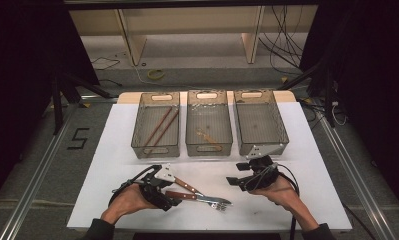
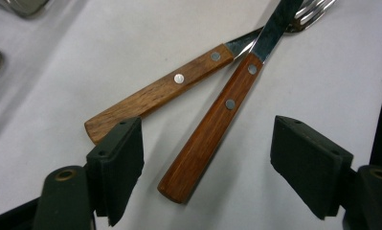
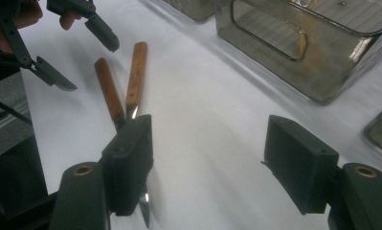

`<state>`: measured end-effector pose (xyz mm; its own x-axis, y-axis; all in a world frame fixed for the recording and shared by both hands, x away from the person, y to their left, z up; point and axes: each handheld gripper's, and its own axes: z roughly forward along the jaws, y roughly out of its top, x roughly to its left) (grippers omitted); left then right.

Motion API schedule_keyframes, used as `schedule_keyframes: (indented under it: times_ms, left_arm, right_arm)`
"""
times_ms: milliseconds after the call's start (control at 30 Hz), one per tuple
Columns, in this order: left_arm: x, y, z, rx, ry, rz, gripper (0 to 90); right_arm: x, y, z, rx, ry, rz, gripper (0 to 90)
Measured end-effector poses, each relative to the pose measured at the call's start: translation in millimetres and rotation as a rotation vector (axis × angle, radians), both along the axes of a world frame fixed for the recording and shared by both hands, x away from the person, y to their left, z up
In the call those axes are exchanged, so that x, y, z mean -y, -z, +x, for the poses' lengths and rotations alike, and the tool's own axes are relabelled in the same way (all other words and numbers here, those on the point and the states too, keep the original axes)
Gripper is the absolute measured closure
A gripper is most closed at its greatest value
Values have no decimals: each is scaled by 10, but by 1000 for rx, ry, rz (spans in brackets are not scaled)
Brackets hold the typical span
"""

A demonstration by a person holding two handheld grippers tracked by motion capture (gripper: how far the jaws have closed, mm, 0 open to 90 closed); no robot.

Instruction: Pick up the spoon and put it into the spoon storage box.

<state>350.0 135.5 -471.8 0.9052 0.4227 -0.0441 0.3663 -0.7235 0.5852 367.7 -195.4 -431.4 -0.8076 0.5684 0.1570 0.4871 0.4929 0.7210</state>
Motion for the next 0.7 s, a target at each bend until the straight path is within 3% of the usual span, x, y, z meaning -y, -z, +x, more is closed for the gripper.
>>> schedule_keyframes:
  times_ms: [700]
  left_arm:
    - [105,10,35,-3,69,97,332]
  right_arm:
    - [-14,49,-61,-11,-19,-13,339]
